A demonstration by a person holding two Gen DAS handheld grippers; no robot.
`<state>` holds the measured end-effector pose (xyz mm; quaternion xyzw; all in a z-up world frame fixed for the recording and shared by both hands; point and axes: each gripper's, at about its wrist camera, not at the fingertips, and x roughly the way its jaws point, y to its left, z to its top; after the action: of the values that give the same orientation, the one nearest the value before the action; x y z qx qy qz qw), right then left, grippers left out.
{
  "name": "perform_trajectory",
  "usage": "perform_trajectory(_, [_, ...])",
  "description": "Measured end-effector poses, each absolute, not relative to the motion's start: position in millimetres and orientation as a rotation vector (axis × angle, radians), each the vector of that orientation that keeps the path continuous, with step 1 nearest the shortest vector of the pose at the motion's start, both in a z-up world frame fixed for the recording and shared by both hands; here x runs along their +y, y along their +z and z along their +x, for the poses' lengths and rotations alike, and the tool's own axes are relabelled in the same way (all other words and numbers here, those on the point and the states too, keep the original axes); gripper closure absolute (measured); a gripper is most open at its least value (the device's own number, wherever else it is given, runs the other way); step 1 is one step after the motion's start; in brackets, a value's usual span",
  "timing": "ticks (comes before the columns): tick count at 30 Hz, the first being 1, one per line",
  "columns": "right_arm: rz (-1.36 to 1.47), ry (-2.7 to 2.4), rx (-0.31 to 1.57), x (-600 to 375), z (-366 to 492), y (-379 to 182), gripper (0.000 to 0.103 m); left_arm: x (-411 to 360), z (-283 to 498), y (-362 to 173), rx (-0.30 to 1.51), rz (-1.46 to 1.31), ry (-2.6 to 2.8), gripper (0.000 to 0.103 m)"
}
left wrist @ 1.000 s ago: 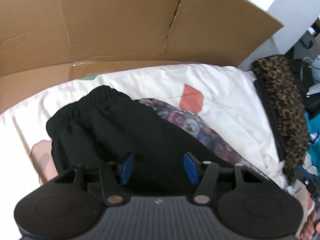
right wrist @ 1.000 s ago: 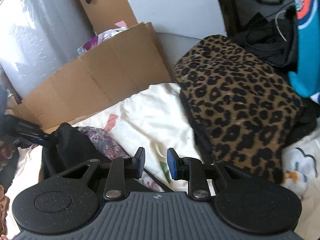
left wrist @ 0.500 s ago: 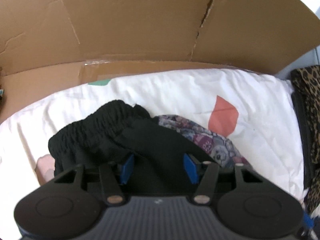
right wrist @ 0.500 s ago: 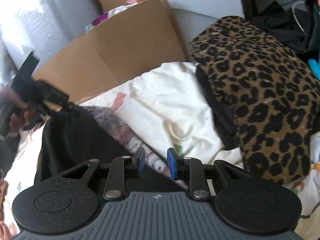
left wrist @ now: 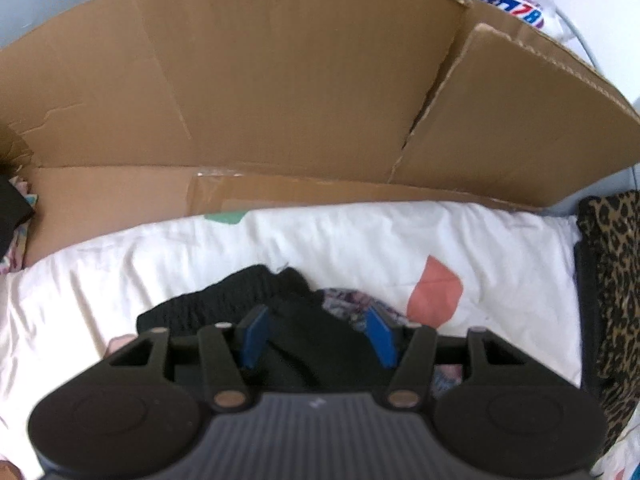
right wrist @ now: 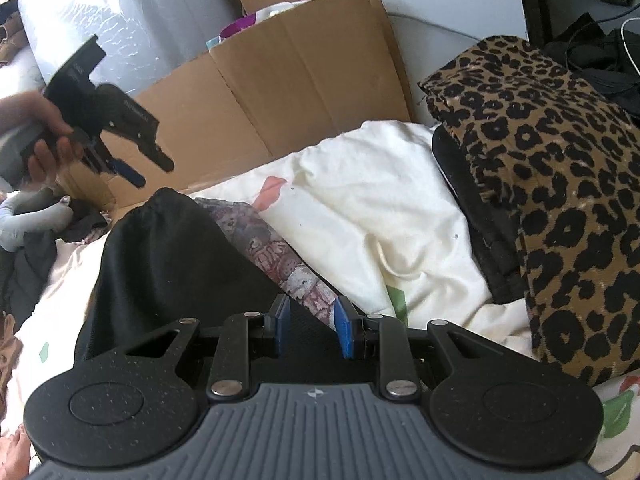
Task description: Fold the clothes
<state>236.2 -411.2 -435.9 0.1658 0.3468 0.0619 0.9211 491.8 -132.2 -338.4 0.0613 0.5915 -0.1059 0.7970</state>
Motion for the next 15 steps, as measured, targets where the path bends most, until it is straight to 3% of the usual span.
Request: perform_trajectory(15, [0.293, 0.173, 0.713, -400, 262, -443, 0.072, -158, 491, -373, 1.431, -0.092, -0.137, 0.054])
